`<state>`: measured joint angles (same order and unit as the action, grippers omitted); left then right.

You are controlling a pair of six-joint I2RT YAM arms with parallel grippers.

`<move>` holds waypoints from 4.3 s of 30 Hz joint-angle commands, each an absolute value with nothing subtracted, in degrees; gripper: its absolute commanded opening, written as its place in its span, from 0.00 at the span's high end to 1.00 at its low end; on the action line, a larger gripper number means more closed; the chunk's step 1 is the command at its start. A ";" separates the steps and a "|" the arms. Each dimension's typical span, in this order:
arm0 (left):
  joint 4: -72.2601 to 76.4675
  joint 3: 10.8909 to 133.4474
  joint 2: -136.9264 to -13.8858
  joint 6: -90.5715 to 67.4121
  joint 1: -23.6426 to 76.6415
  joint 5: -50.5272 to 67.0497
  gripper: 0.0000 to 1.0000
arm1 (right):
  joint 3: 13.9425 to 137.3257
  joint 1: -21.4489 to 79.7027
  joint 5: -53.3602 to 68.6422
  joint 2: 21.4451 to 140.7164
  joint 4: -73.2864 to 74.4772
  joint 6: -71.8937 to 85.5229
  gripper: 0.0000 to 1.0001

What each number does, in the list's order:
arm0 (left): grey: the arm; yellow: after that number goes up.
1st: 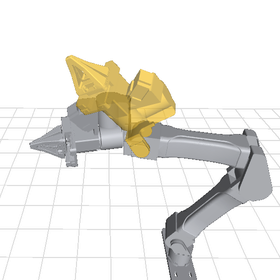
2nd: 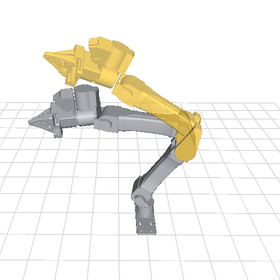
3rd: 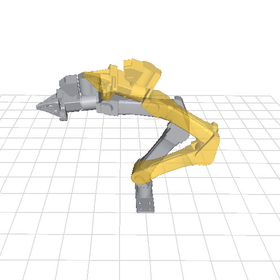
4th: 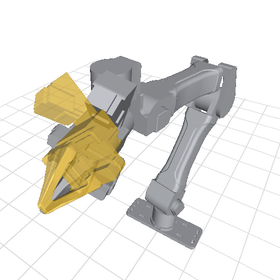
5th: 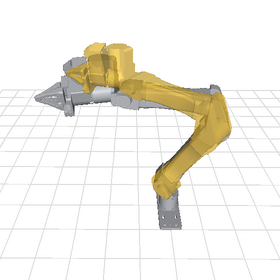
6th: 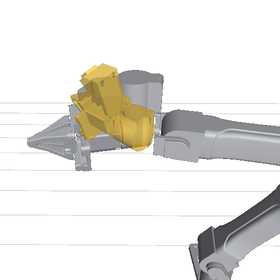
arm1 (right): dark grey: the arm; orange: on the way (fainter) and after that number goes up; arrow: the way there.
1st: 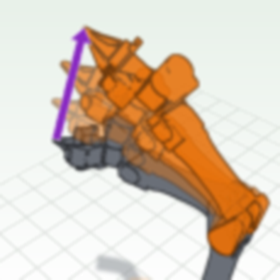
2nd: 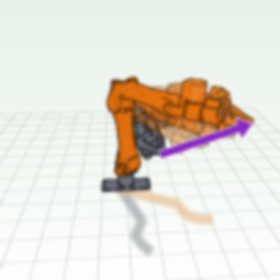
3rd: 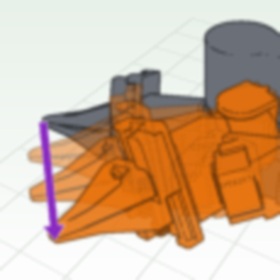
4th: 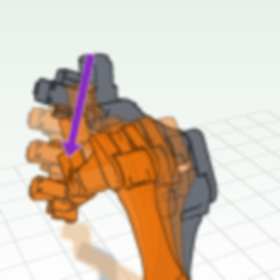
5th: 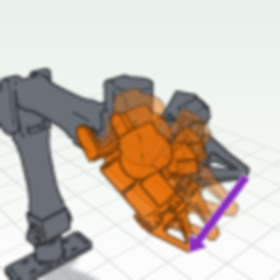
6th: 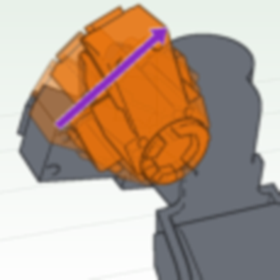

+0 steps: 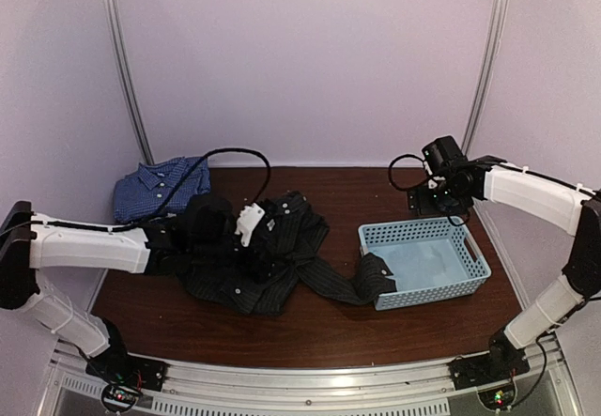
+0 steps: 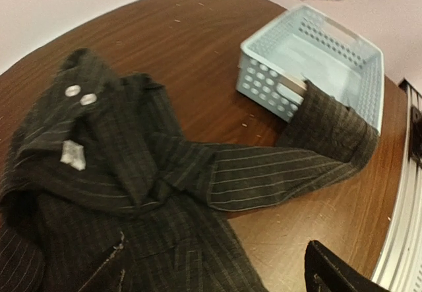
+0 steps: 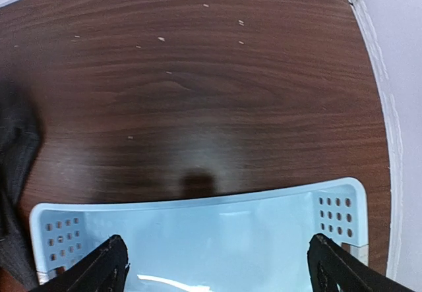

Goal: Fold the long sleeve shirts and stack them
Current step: Move the crumpled shirt to the bin, then move the bin to the corner of the board.

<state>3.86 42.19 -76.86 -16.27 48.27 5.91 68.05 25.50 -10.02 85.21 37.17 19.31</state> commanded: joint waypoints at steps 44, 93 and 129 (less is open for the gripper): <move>2.90 47.56 -97.95 -3.41 54.84 -4.71 1.00 | 72.13 19.66 3.62 97.70 35.36 -12.93 0.05; 12.54 59.22 -106.48 4.54 68.59 -9.40 1.00 | 73.66 14.57 -2.41 103.37 37.03 -6.24 0.49; 13.17 53.99 -102.36 0.18 65.70 -6.50 1.00 | 82.80 -3.22 -31.66 107.34 39.85 7.03 0.60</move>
